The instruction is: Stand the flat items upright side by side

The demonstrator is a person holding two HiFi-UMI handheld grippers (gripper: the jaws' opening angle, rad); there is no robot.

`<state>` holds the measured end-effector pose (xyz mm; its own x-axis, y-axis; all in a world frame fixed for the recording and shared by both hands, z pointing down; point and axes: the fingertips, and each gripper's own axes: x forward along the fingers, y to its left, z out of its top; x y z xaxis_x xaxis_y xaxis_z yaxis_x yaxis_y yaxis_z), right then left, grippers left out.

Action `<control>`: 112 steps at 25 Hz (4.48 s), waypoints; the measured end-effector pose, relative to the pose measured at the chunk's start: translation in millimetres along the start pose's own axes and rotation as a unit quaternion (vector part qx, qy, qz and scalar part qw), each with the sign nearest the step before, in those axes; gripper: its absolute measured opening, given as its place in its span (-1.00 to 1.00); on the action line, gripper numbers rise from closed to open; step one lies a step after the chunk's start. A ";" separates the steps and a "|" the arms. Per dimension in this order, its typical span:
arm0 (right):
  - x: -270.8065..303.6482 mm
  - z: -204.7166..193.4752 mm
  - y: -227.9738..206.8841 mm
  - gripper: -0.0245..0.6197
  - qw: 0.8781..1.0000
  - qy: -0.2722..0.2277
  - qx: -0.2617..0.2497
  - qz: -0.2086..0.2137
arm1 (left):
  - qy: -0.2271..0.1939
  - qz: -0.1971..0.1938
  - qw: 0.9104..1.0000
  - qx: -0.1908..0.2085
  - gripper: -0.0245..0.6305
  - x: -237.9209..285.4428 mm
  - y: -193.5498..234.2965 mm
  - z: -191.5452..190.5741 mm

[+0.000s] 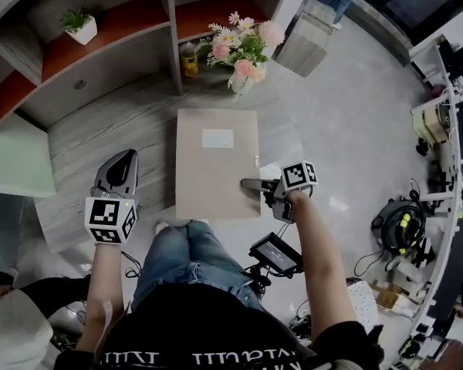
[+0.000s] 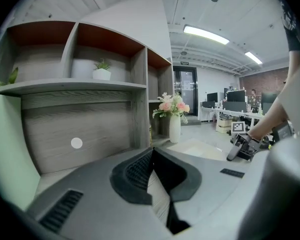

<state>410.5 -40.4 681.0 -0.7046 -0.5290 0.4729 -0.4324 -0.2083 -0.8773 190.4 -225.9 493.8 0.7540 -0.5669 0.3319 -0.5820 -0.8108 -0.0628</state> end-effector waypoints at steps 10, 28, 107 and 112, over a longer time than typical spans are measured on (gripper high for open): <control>17.1 -7.0 20.4 0.24 0.999 0.036 0.015 0.023 | 0.019 0.012 1.000 0.013 -0.89 -27.0 5.1 -9.2; -1.3 33.0 128.7 0.23 0.940 0.122 -0.173 -0.267 | -0.036 0.043 0.998 -0.025 -0.89 -77.7 63.9 17.5; 130.2 49.8 379.7 0.05 0.808 -0.117 -0.575 -0.052 | -0.069 0.214 0.973 -0.053 -0.89 -215.9 106.0 -7.7; 113.6 31.9 375.0 0.05 0.780 -0.200 -0.592 -0.033 | -0.058 0.193 0.978 -0.049 -0.89 -222.1 109.6 -16.2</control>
<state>186.2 -204.8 403.2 -0.5292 -0.8129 0.2430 -0.8438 0.5343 -0.0500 -45.8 -186.5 428.5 0.4984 -0.8456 0.1914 -0.8524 -0.5182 -0.0696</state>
